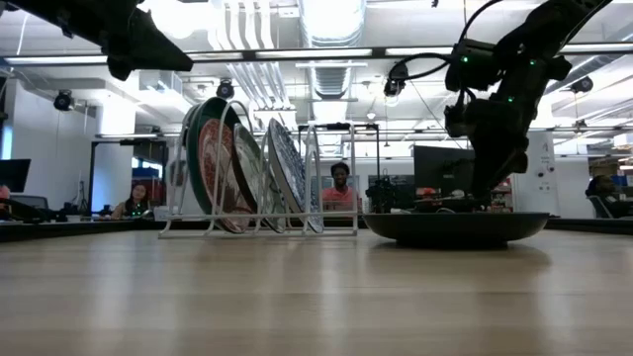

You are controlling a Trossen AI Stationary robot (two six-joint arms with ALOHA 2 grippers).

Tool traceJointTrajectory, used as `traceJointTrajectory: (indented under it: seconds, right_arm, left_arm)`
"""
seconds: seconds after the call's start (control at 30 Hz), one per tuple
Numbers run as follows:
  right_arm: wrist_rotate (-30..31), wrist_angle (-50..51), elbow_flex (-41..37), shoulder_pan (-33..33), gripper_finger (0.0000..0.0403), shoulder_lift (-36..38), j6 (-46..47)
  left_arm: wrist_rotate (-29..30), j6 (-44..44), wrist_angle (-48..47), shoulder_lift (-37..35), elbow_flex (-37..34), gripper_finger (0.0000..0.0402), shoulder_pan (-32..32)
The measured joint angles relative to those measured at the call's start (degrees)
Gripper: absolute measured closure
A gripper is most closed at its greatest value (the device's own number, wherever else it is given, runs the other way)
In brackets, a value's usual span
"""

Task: Sort dishes
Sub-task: Put the dark blue plate into the dish rack

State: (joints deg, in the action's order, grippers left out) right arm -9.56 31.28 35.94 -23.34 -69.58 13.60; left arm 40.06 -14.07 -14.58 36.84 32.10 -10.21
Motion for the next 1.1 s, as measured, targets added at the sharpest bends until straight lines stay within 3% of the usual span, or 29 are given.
traceJointTrajectory:
  seconds: [0.27,0.53,0.87,1.1]
  right_arm:
    - [0.5,-0.4,-1.4,0.1,0.0229,0.0,3.0]
    - [0.5,-6.6,-6.9,0.1,0.0208,0.0,5.6]
    - [0.5,-15.2,-11.3,0.1,0.0244,-0.1,6.1]
    - [0.5,-17.4,-13.4,0.1,0.0324,0.0,5.5]
  left_arm:
    - [1.5,-0.5,5.4,6.3,0.0,0.0365,-4.7]
    - [5.8,-1.7,9.3,12.8,0.0,0.0365,-7.5]
    - [6.0,-2.1,12.2,17.4,2.4,0.0365,-9.7]
    - [6.1,-1.7,12.0,23.0,6.6,0.0365,-10.6]
